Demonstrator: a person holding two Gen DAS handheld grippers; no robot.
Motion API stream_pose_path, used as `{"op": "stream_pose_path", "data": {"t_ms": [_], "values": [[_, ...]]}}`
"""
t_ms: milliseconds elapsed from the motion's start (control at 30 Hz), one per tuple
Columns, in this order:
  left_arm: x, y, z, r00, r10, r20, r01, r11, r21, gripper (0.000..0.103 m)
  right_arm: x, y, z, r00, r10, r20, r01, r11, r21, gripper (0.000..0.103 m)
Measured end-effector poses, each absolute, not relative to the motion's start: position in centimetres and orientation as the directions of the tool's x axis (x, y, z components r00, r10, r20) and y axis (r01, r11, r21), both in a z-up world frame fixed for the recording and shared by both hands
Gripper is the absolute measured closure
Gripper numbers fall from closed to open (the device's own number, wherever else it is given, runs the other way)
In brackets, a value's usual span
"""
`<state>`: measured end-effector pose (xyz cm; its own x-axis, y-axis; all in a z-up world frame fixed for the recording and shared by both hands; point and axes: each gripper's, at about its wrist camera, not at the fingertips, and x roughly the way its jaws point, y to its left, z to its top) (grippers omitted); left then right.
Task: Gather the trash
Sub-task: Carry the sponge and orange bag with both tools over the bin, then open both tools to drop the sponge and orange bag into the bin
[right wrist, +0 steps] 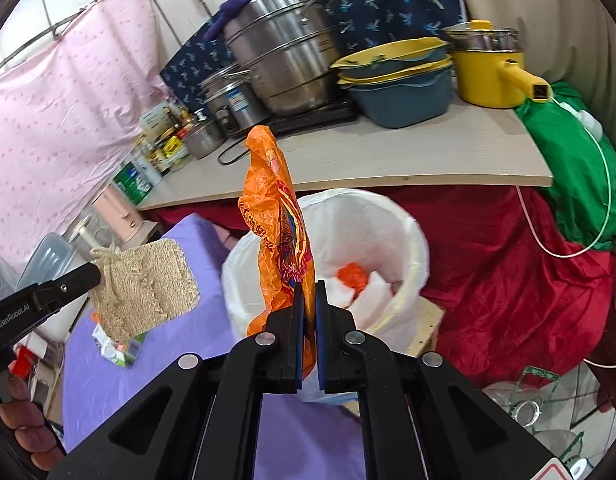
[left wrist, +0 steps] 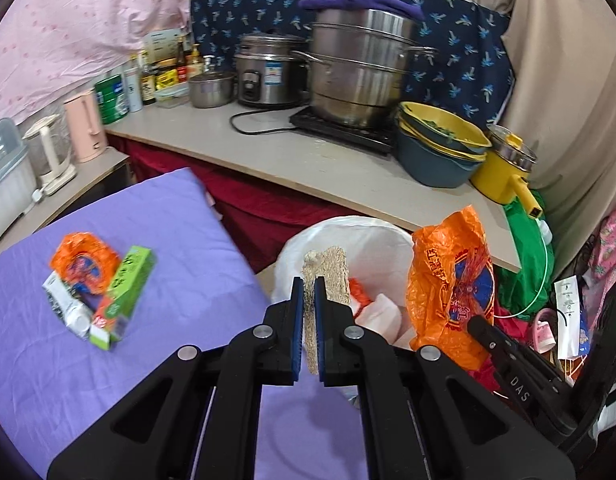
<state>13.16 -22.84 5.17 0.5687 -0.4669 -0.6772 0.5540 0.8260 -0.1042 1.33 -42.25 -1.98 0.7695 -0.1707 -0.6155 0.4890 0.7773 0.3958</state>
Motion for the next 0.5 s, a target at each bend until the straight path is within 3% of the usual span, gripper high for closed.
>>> {"op": "stream_pose_path", "data": {"t_ms": [500], "values": [[13.6, -30.0, 2.3, 0.510, -0.467, -0.723, 0.606, 0.791, -0.083, 0.098, 1.4, -46.1, -4.1, 0.752, -0.184, -0.633, 0.530, 0.740, 0.414, 0.098]]}}
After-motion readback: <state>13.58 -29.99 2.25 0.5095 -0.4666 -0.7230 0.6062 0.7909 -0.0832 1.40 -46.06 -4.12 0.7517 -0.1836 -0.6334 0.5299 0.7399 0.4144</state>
